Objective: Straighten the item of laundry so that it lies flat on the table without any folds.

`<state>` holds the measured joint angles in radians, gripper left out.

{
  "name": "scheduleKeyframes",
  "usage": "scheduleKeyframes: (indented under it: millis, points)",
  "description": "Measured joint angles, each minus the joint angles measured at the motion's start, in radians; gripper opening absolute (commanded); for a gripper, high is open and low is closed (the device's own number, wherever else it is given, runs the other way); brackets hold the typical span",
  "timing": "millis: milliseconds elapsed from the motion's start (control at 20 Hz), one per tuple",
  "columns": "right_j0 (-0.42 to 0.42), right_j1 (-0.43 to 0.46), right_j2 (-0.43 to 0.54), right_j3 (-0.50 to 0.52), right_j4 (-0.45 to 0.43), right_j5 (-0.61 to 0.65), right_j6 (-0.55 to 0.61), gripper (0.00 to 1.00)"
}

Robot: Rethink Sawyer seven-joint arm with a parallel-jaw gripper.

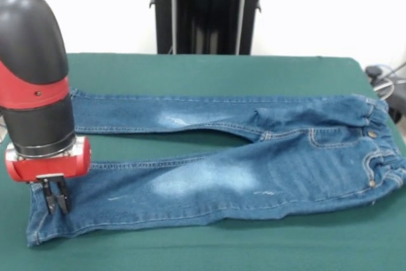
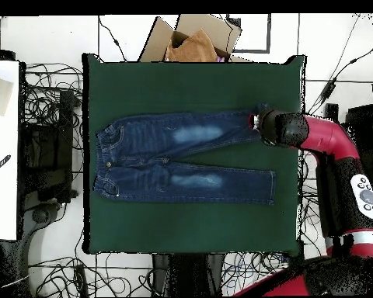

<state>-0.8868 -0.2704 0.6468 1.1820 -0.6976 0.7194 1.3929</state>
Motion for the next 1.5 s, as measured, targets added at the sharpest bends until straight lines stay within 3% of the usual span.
scheduleKeyframes:
  millis: [350, 1150, 1200, 1500]
  points:
    - [-0.013, 0.001, 0.013, -0.035, 0.016, 0.057, -0.008, 0.00]
    - [-0.023, 0.003, 0.038, -0.092, 0.056, 0.126, -0.223, 0.00]
    - [-0.023, 0.003, 0.037, -0.094, 0.058, 0.126, -0.224, 1.00]
    - [-0.023, 0.002, 0.038, -0.101, 0.059, 0.126, -0.224, 1.00]
